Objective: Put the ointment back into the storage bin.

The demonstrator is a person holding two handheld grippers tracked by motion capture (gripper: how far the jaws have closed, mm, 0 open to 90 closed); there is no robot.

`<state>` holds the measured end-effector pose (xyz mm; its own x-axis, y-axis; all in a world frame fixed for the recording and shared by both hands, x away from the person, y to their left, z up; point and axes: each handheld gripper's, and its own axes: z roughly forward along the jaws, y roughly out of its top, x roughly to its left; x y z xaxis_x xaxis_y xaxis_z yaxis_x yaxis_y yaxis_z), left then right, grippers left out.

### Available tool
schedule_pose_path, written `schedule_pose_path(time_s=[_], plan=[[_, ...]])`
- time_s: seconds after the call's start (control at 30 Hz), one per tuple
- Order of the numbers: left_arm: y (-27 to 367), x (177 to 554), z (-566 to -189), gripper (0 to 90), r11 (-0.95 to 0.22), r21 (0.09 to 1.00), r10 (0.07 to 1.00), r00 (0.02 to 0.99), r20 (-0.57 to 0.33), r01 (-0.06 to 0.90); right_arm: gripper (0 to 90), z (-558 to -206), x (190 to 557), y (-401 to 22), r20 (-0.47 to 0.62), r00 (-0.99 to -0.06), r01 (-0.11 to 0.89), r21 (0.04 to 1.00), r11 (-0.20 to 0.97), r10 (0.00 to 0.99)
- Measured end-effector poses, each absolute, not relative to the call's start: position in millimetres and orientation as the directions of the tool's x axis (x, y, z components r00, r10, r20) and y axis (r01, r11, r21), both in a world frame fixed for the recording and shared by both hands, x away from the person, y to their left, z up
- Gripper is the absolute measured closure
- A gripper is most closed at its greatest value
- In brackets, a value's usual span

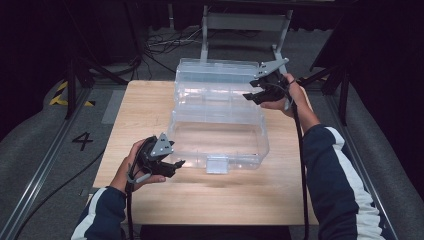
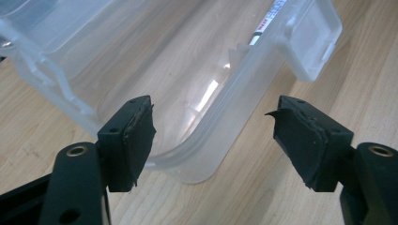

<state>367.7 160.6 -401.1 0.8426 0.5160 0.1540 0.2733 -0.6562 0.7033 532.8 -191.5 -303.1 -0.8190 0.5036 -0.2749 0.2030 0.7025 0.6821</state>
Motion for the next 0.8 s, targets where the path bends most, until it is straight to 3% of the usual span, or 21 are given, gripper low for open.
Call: schedule_pose_path(time_s=[0.13, 0.2, 0.3, 0.63, 0.8], plan=[[149, 375, -402, 35.5, -0.703, 0.66, 0.476, 0.864, 0.161, 0.264, 50.6, -307, 546, -185, -0.255, -0.829, 0.23, 0.657, 0.718, 0.498], [142, 377, -403, 42.3, -0.727, 0.642, 0.443, 0.88, 0.171, 0.242, 52.4, -309, 552, -183, -0.253, -0.831, 0.242, 0.637, 0.732, 0.496], [136, 381, -404, 42.9, -0.749, 0.619, 0.421, 0.892, 0.167, 0.237, 52.3, -309, 556, -181, -0.254, -0.831, 0.251, 0.623, 0.74, 0.496], [122, 390, -409, 62.9, -0.784, 0.58, 0.389, 0.904, 0.178, 0.224, 68.0, -312, 561, -158, -0.273, -0.877, 0.203, 0.536, 0.819, 0.396], [120, 393, -412, 67.2, -0.795, 0.56, 0.38, 0.911, 0.161, 0.233, 72.3, -310, 563, -152, -0.275, -0.894, 0.179, 0.504, 0.845, 0.354]])
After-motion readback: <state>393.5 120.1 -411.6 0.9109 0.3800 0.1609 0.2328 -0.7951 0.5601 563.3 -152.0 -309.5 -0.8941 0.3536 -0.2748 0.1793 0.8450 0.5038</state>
